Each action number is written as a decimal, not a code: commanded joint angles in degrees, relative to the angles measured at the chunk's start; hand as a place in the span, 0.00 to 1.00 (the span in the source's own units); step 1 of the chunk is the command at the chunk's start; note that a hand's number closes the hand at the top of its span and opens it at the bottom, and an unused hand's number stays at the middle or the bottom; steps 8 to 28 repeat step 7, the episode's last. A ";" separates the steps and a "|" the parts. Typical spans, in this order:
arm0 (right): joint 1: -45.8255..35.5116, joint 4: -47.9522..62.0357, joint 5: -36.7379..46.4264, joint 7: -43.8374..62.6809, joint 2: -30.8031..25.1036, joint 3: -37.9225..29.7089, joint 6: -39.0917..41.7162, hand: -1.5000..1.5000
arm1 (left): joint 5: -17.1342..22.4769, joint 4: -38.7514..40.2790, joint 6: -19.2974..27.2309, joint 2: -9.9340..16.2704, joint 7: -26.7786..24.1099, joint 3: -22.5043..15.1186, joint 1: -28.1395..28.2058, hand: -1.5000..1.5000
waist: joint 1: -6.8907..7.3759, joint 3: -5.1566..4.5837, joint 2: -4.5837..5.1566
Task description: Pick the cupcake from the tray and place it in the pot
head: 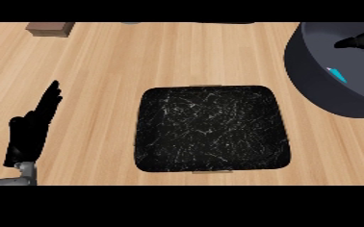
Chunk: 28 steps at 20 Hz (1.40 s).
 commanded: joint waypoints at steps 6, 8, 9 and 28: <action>6.76 -0.09 -3.91 -5.22 -8.74 -3.05 16.94 0.00 | 0.66 0.80 -0.83 0.65 -1.81 1.58 0.77 0.50 | 0.44 0.20 0.54; 6.54 -0.07 -4.78 -4.04 -9.11 -3.67 18.49 0.00 | 0.03 -1.04 -0.16 -0.20 0.73 0.28 0.37 0.50 | 0.18 0.23 0.26; 6.54 -0.07 -4.78 -4.04 -9.11 -3.67 18.49 0.00 | 0.03 -1.04 -0.16 -0.20 0.73 0.28 0.37 0.50 | 0.18 0.23 0.26; 6.54 -0.07 -4.78 -4.04 -9.11 -3.67 18.49 0.00 | 0.03 -1.04 -0.16 -0.20 0.73 0.28 0.37 0.50 | 0.18 0.23 0.26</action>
